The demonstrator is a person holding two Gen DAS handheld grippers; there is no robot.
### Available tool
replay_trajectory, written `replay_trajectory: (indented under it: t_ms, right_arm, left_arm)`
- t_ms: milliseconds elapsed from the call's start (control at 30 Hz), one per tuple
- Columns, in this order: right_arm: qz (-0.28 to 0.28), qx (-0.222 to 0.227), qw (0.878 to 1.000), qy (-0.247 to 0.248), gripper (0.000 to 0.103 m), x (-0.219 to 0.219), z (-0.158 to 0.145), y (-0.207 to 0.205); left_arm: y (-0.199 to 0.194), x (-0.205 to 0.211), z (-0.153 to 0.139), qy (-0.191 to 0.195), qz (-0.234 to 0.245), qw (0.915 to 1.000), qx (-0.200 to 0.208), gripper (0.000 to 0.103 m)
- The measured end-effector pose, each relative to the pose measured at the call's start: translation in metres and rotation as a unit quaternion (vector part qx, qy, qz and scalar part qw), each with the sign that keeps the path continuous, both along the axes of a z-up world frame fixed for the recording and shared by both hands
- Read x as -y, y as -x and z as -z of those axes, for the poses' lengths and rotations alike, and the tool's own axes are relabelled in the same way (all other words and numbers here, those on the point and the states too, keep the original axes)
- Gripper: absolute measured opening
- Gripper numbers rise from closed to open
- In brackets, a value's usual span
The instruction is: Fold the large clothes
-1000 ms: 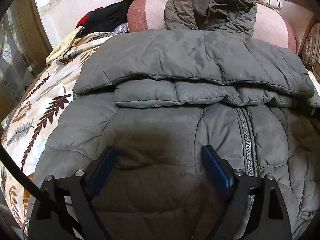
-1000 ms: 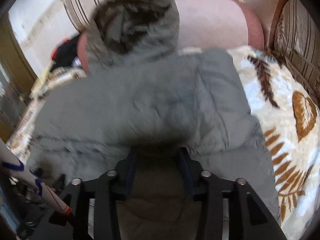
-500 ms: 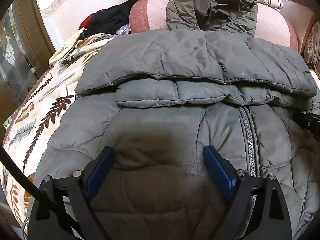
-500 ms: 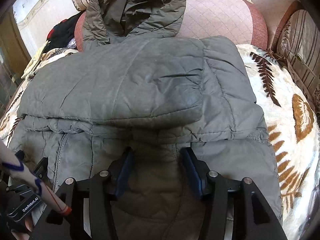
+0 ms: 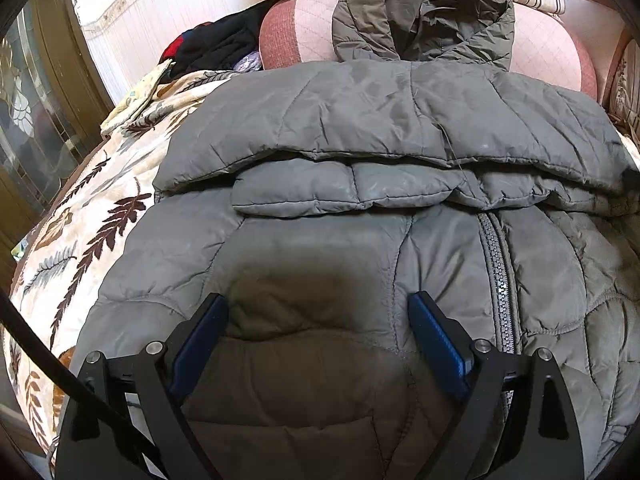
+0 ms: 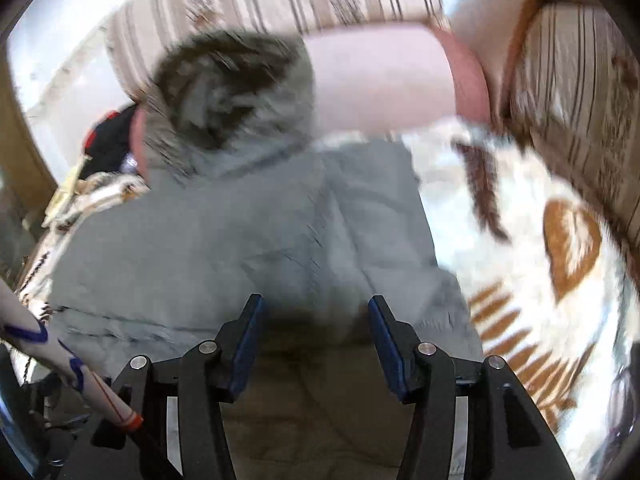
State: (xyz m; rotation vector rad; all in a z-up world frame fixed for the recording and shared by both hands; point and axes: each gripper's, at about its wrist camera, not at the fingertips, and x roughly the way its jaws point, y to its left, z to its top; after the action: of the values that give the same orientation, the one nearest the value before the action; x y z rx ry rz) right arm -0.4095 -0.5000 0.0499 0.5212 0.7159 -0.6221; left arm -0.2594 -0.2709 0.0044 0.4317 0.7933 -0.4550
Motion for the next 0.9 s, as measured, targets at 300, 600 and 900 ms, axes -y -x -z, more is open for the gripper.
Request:
replay_trajectory:
  t_ms: [300,600,900]
  right_arm:
    - [-0.018,-0.055,0.998,-0.009,0.06,-0.002,0.023,-0.015]
    - [-0.019,-0.034,0.999,0.003,0.06,-0.016,0.002,-0.003]
    - [-0.05,-0.051,0.997,-0.002,0.06,-0.03,0.009,-0.011]
  left_arm:
    - [0.001,0.0,0.0,-0.002,-0.001,1.0,0.003,0.092]
    - [0.001,0.0,0.0,-0.003,-0.001,1.0,0.003,0.092]
    - [0.0,-0.001,0.0,-0.004,-0.002,1.0,0.004,0.093]
